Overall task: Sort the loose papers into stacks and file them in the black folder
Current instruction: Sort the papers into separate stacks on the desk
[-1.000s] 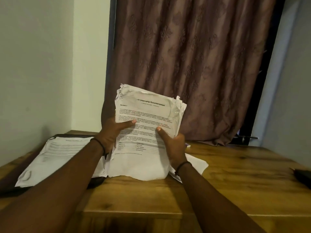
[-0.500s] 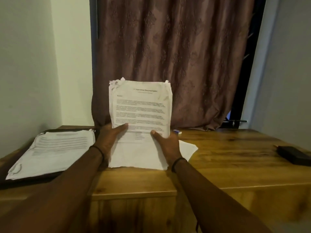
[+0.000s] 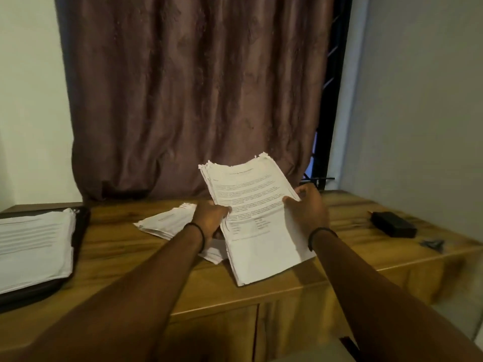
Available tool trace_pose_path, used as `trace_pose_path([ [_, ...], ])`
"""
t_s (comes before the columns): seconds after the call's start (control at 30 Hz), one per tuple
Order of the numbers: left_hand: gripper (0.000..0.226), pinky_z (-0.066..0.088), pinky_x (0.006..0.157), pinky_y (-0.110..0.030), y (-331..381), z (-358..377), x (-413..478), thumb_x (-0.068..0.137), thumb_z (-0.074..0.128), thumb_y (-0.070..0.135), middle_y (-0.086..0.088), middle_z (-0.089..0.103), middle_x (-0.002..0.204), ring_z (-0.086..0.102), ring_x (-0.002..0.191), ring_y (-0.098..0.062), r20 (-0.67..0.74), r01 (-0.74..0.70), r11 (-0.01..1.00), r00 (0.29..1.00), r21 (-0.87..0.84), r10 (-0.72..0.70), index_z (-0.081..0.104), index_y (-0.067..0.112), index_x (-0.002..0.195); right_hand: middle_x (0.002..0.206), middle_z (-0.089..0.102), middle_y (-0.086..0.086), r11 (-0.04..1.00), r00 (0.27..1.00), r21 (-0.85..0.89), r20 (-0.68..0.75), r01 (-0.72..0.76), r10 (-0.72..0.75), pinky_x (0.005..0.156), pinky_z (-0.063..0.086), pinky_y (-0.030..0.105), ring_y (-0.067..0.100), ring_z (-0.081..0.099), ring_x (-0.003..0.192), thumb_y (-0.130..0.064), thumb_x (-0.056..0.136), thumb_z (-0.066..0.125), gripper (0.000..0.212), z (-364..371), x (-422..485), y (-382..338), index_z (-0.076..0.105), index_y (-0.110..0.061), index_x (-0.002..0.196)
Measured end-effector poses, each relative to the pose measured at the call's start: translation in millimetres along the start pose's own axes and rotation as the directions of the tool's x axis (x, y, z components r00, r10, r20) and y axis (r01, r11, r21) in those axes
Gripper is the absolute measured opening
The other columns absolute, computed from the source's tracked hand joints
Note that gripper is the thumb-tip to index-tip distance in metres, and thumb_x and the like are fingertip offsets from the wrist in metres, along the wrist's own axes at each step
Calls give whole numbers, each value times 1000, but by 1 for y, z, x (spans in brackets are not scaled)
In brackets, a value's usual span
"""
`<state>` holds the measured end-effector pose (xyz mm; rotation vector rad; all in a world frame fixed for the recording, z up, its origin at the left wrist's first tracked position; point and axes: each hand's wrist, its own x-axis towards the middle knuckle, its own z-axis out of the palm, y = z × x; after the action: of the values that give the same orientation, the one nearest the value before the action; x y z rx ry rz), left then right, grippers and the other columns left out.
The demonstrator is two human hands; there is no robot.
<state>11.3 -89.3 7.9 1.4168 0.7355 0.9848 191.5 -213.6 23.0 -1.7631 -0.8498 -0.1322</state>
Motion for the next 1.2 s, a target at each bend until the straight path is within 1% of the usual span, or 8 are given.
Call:
trace_pose_path([
  [0.23,35,53,91,-39,-40,80,41,85,62,3,-18,64,123,63,110,-38,-43,161,982,987,95,-157,62,-4,119,105,64,13,888,974,-430,-74,161,-213,72,45,35,33,58,95,-12,80,64,28,-3,18,41,61,-11,107],
  [0.37,31,60,73,-44,-43,81,51,84,66,21,-17,69,108,68,92,-38,-145,212,931,974,297,-175,63,3,109,110,65,6,867,968,-431,98,249,-229,84,50,38,25,58,102,-20,82,67,23,28,13,49,64,-18,106],
  [0.5,43,45,94,-37,-33,46,67,93,57,33,-18,60,130,57,117,-38,-311,196,798,950,570,-11,58,5,126,107,66,6,891,957,-376,230,255,-177,86,51,34,24,60,102,-18,88,60,13,60,10,36,69,-17,97],
  [0.63,45,44,98,-41,-22,-21,81,90,55,31,-19,57,133,54,121,-40,-474,299,720,879,627,48,59,4,125,99,69,8,870,915,-357,340,339,-217,80,53,34,25,63,91,-24,94,52,21,98,5,-3,70,-13,96],
  [0.8,47,46,99,-44,-28,-102,71,86,57,34,-17,58,129,55,118,-38,-654,520,621,756,587,-15,61,6,124,103,68,9,775,760,-361,609,519,-226,77,45,33,27,63,98,-54,93,53,46,150,-22,-41,67,-12,100],
  [0.97,38,50,91,-42,-18,-135,58,97,47,25,-21,61,121,59,110,-38,-535,438,756,834,486,-138,60,-1,121,109,70,4,673,742,-435,617,598,-261,86,45,34,22,62,101,-67,89,48,57,172,-43,-46,67,-17,108],
  [1.07,32,52,71,-44,-9,-131,48,101,43,27,-24,61,97,60,83,-35,-321,506,861,825,55,-464,53,-3,102,107,69,3,652,760,-485,610,583,-227,80,42,32,22,62,99,-66,90,48,52,173,-42,-47,65,-19,105],
  [1.2,30,48,91,-42,-10,-114,33,102,45,24,-26,60,121,59,116,-36,-125,531,845,836,-56,-534,51,0,120,104,69,2,652,773,-512,607,559,-186,79,44,32,20,62,96,-63,91,47,49,170,-45,-50,65,-19,104],
])
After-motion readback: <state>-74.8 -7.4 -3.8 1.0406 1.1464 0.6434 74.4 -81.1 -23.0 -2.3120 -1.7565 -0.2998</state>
